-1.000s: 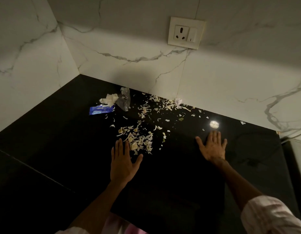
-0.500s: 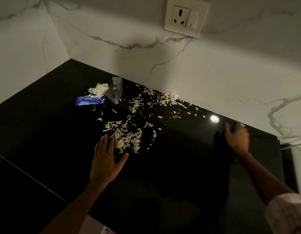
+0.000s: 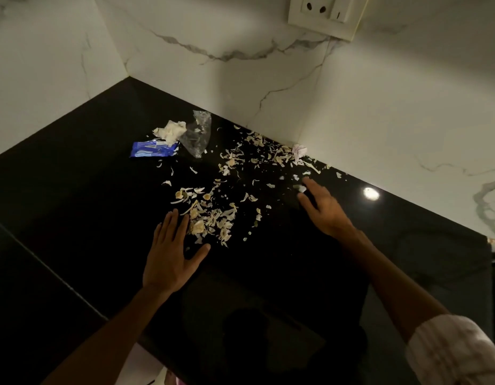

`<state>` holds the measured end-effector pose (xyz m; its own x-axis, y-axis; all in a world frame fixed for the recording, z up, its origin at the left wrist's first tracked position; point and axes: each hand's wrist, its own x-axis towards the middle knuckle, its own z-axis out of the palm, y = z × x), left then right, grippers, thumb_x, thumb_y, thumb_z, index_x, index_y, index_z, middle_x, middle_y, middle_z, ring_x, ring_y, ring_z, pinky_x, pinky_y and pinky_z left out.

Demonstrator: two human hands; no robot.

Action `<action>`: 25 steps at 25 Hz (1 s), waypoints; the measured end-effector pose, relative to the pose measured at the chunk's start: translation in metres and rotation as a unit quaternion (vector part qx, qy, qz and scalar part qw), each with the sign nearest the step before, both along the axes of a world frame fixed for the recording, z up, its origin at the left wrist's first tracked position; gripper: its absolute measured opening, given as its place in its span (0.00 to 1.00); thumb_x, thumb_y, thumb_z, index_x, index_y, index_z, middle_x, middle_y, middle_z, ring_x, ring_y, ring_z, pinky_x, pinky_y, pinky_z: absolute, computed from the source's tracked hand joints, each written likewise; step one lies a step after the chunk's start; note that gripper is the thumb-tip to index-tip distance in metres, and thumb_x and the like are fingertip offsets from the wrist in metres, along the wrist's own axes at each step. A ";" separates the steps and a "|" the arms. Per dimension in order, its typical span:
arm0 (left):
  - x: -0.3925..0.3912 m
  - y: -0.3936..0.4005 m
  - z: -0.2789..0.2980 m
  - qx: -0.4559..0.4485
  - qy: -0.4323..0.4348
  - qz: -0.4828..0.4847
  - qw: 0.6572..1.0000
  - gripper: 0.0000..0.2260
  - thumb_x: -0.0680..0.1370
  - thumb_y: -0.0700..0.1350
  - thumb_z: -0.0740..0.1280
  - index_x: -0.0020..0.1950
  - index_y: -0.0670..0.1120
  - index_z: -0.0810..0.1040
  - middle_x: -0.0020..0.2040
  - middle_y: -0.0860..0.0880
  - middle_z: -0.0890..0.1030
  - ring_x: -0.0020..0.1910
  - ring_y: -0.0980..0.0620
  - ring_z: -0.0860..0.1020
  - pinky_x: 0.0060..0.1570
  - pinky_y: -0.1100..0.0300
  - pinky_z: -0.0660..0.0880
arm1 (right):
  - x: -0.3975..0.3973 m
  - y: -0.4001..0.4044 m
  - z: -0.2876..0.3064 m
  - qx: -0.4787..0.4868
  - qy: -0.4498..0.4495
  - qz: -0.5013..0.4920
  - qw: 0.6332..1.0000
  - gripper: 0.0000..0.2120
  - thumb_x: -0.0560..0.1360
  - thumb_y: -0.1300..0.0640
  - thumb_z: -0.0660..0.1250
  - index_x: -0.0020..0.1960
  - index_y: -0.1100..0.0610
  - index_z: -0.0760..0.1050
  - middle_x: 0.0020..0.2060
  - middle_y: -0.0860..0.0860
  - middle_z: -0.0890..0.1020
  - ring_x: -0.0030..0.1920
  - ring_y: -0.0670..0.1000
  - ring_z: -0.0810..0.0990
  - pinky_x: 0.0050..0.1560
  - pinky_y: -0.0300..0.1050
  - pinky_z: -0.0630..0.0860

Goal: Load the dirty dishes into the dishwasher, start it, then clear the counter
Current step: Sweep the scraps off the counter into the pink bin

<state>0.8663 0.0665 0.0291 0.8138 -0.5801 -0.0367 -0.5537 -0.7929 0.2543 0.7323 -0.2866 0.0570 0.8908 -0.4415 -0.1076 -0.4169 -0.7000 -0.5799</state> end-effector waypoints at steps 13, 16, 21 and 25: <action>0.000 0.001 0.001 0.002 0.004 -0.002 1.000 0.42 0.74 0.74 0.48 0.80 0.51 0.45 0.79 0.50 0.39 0.77 0.54 0.36 0.75 0.54 0.38 | 0.070 0.002 0.014 0.084 -0.083 0.008 0.993 0.21 0.83 0.46 0.55 0.70 0.56 0.69 0.66 0.55 0.75 0.61 0.50 0.74 0.60 0.46 0.71; 0.001 0.001 0.002 -0.009 0.003 -0.001 1.000 0.41 0.75 0.74 0.49 0.80 0.51 0.46 0.79 0.51 0.39 0.77 0.55 0.35 0.75 0.55 0.37 | 0.089 -0.024 0.022 0.031 -0.153 -0.068 0.985 0.19 0.83 0.46 0.56 0.66 0.56 0.74 0.63 0.56 0.77 0.59 0.53 0.77 0.61 0.50 0.74; 0.002 0.002 0.001 -0.014 0.008 -0.003 1.000 0.42 0.74 0.74 0.48 0.80 0.51 0.46 0.80 0.51 0.39 0.77 0.55 0.35 0.76 0.55 0.39 | 0.113 -0.016 -0.001 -0.013 -0.096 -0.015 0.995 0.18 0.83 0.43 0.52 0.59 0.52 0.73 0.55 0.55 0.79 0.52 0.51 0.77 0.55 0.54 0.75; 0.001 0.003 0.001 -0.018 0.006 -0.007 1.000 0.41 0.75 0.74 0.49 0.80 0.51 0.46 0.80 0.51 0.38 0.77 0.55 0.34 0.76 0.54 0.39 | 0.126 0.018 0.004 0.118 -0.080 0.069 0.987 0.19 0.83 0.48 0.54 0.68 0.55 0.72 0.61 0.49 0.77 0.54 0.47 0.77 0.49 0.37 0.73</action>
<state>0.8673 0.0694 0.0297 0.8052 -0.5924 -0.0252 -0.5613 -0.7752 0.2900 0.8579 -0.2682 0.0612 0.9547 -0.2938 -0.0463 -0.2171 -0.5821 -0.7836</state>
